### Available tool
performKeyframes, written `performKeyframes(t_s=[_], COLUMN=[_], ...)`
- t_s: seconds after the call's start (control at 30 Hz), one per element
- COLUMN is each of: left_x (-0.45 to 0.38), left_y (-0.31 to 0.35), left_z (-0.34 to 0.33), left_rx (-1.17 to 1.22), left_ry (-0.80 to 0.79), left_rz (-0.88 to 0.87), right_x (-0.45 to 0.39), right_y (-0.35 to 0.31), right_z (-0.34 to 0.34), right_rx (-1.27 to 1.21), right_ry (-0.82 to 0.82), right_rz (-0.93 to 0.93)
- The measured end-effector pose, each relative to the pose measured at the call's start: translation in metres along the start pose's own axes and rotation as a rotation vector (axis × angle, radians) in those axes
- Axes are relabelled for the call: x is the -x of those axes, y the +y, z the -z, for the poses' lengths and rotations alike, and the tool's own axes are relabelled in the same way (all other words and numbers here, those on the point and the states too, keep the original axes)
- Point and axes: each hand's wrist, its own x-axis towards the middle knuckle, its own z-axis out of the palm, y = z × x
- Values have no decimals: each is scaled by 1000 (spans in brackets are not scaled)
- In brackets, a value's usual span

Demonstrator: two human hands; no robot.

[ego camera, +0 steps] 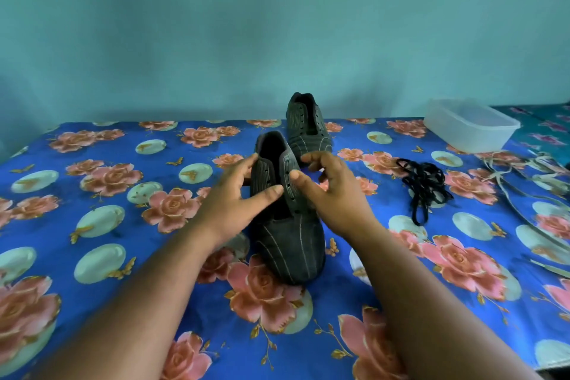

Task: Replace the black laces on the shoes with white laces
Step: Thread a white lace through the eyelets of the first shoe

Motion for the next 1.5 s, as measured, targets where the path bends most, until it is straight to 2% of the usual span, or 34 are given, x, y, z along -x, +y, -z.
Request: performKeyframes(t_s=[0.23, 0.4, 0.57, 0.73, 0.93, 1.07, 1.2, 1.27, 1.4, 1.5], left_x=[0, 2, 2, 7, 13, 38, 75, 89, 107, 114], left_y=[8, 9, 8, 11, 36, 54, 76, 84, 93, 95], left_z=[-1, -2, -1, -9, -7, -21, -56, -74, -103, -114], left_rx=[61, 51, 121, 71, 9, -155, -283, -322, -339, -353], left_ry=[-42, -33, -13, 7, 45, 88, 62, 13, -113, -181], left_rz=[43, 38, 46, 14, 48, -136, -373, -436, -388, -335], right_x=[0, -4, -3, 3, 10, 51, 97, 116, 145, 156], right_y=[-5, -9, -7, -14, -23, -6, 32, 49, 76, 89], right_z=[-16, -13, -9, -11, 40, 93, 140, 162, 211, 234], right_rx=[-19, 50, 39, 130, 344, 480, 648, 796, 1041, 1107], right_ry=[-84, 29, 41, -53, -159, -109, -56, -32, 43, 6], right_rz=[-21, -46, -71, -72, -23, -25, -145, -226, -397, -541])
